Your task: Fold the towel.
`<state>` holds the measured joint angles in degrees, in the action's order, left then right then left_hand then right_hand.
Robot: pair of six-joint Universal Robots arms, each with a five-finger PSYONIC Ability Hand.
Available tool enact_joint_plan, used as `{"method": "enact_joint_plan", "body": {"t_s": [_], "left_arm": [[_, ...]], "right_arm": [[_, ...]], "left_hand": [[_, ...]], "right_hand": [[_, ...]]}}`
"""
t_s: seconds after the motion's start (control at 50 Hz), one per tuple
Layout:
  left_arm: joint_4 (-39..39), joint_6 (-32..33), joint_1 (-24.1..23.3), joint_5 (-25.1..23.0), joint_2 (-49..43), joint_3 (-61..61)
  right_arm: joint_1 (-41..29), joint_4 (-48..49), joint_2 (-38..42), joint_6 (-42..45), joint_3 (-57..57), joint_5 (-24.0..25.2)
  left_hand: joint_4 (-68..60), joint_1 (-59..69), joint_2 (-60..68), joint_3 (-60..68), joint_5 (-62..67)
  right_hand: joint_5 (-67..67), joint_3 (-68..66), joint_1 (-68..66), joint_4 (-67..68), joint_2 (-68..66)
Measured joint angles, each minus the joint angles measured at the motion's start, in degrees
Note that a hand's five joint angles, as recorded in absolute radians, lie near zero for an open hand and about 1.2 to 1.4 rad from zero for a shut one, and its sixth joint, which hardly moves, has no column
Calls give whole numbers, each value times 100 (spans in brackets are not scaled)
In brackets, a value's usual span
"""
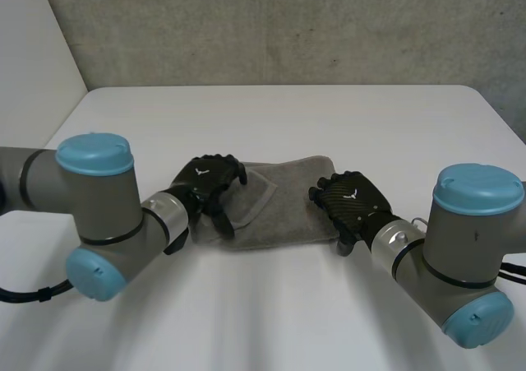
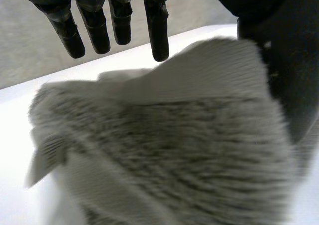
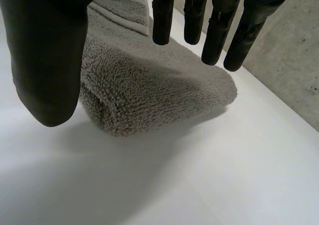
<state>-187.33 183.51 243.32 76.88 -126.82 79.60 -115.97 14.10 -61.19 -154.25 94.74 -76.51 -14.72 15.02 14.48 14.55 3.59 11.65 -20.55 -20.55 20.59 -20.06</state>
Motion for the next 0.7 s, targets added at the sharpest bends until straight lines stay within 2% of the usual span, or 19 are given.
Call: {"method": "enact_joint_plan", "body": {"t_s": [0.16, 0.24, 0.36, 0.52, 0.7], "left_arm": [[-12, -16, 72, 804, -384, -484], [-29, -59, 258, 1369, -363, -552], [-40, -212, 515, 1864, -192, -471], [-41, -605, 622, 1945, -19, -258], [-57, -736, 561, 1769, 125, -71]], "right_arm": [[-25, 101, 15, -1, 56, 1], [-41, 107, 12, 0, 79, 4], [-65, 237, 17, 0, 129, -2], [-100, 606, 97, -1, 274, -32], [-166, 668, 99, -235, 331, -63]], "left_hand": [[0, 0, 0, 0, -4], [0, 2, 0, 0, -20], [0, 2, 0, 0, -21], [0, 2, -3, 0, -21], [0, 2, -16, 0, -21]], "right_hand": [[131, -105, -108, 149, -11], [336, -331, -310, 378, -341], [845, -914, -916, 915, -946], [1277, -1349, -1358, 1352, -1377], [1341, -1409, -1422, 1407, -1439]]}}
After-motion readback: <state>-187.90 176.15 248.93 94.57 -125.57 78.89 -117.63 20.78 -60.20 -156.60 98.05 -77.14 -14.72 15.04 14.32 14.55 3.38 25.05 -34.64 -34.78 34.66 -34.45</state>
